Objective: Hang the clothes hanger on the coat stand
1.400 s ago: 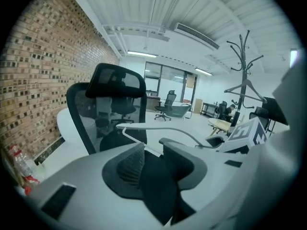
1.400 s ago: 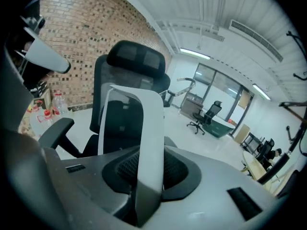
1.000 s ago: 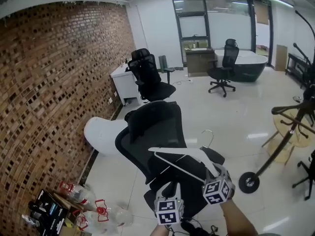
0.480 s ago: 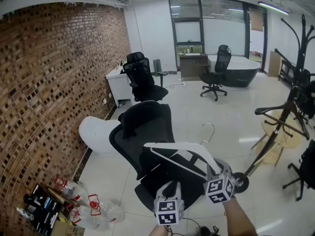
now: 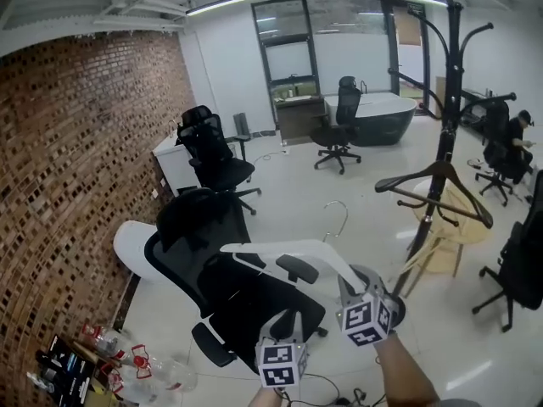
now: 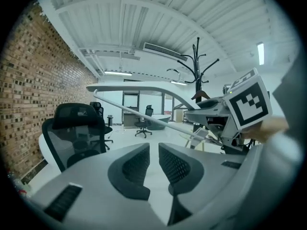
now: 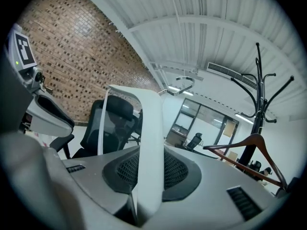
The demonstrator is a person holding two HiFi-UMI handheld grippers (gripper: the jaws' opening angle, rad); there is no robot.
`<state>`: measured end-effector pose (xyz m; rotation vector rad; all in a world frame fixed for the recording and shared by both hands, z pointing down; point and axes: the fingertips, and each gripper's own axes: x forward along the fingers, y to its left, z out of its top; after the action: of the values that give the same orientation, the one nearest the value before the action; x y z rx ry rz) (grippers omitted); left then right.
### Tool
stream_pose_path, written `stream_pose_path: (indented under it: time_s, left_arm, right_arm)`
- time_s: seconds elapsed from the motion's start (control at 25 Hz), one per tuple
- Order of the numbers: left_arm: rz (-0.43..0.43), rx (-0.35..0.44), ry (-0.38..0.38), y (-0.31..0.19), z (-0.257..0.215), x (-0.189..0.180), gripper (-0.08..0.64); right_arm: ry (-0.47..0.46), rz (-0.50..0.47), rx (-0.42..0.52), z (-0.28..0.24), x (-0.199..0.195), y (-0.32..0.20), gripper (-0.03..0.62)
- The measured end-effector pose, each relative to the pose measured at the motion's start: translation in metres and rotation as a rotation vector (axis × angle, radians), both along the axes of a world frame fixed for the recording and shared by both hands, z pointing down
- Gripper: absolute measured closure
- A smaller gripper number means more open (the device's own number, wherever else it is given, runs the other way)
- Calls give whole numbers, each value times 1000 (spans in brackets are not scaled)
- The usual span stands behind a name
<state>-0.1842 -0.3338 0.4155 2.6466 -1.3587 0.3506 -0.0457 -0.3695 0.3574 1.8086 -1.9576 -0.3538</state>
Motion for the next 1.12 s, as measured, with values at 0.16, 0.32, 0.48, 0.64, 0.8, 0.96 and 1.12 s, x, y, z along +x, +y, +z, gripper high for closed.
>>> stream_pose_path:
  time_s: [0.16, 0.32, 0.48, 0.64, 0.8, 0.96, 1.12]
  left_arm:
    - [29, -12, 0, 42, 5, 98, 485]
    - [53, -4, -3, 65, 2, 138, 485]
    - [93, 9, -2, 79, -13, 170, 485]
    - [146, 31, 7, 116, -15, 196, 485]
    - [222, 6, 35, 140, -8, 197, 485]
    - [294, -17, 87, 150, -8, 187, 485]
    - [371, -18, 91, 174, -19, 201, 485]
  right_arm:
    - [7, -13, 12, -3, 90, 38, 514]
    - [0, -1, 31, -6, 134, 66, 514]
    - [4, 26, 42, -14, 166, 86, 514]
    - [15, 70, 47, -16, 194, 130, 514]
    - [54, 130, 29, -21, 195, 163, 514]
    - [97, 184, 6, -28, 179, 180, 514]
    - [128, 218, 5, -44, 191, 199, 514]
